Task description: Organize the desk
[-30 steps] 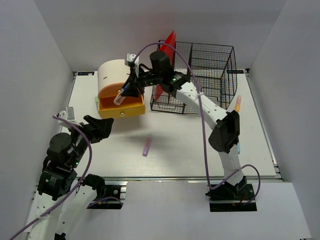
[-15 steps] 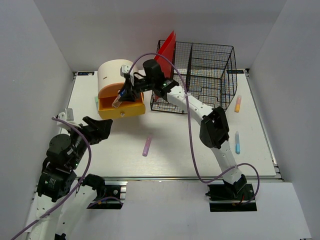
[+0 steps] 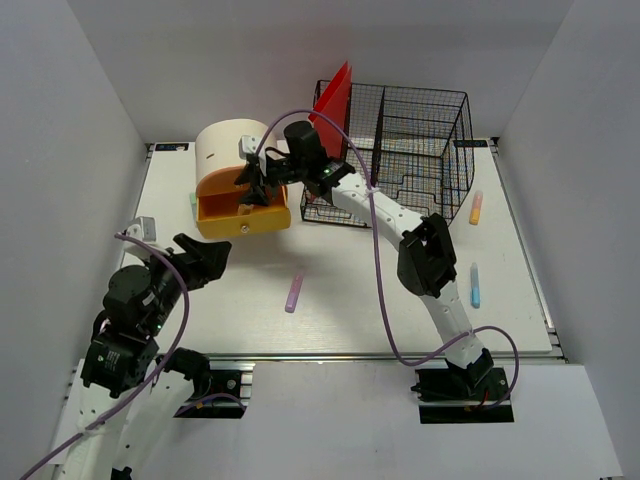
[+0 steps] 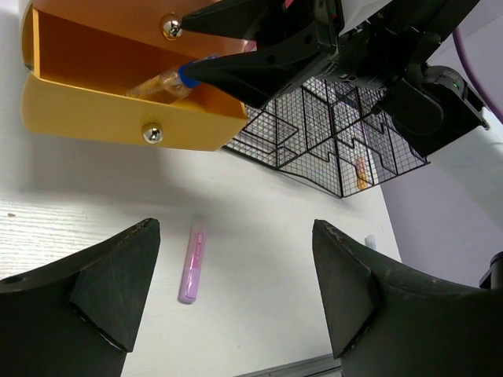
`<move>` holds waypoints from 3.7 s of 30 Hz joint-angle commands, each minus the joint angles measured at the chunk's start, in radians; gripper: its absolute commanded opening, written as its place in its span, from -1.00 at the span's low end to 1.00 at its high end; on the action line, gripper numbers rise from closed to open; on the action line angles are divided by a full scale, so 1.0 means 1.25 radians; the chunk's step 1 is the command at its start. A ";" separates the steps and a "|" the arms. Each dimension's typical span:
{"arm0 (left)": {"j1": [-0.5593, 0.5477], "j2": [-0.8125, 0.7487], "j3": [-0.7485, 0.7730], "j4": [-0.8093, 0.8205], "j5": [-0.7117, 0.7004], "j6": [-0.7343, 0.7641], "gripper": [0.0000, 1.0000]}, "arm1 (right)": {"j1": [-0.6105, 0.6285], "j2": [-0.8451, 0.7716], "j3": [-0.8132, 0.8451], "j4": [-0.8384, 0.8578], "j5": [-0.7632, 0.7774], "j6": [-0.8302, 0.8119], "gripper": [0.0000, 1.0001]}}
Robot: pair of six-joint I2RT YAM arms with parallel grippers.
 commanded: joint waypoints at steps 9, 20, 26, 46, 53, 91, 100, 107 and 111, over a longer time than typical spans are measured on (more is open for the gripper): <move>0.003 0.033 0.017 0.025 0.039 0.000 0.76 | -0.011 -0.082 -0.036 0.007 0.004 -0.032 0.08; 0.003 0.096 -0.037 0.100 0.133 0.008 0.54 | -0.088 -0.335 -0.167 -0.081 0.070 0.078 -1.00; -0.004 0.178 -0.038 0.123 0.126 0.032 -0.40 | -0.136 -0.475 -0.339 -0.190 0.003 0.105 -1.00; -0.004 0.369 -0.087 0.194 -0.091 0.070 -0.03 | -0.336 -1.018 -1.011 0.036 0.198 0.234 -1.00; -0.004 0.406 -0.085 0.247 -0.089 0.054 -0.55 | -0.400 -1.021 -1.071 0.097 0.106 0.256 -1.00; 0.007 0.749 0.068 0.398 -0.302 0.026 -0.75 | -0.451 -1.061 -1.122 0.092 0.032 0.207 -1.00; 0.007 0.806 0.079 0.465 -0.313 0.007 -0.87 | -0.455 -1.052 -1.122 0.088 0.024 0.204 -1.00; 0.014 0.841 0.084 0.505 -0.337 -0.023 -0.98 | -0.460 -1.053 -1.120 0.087 0.022 0.200 -1.00; 0.014 0.857 0.092 0.514 -0.349 -0.023 -0.99 | -0.464 -1.053 -1.121 0.086 0.021 0.199 -1.00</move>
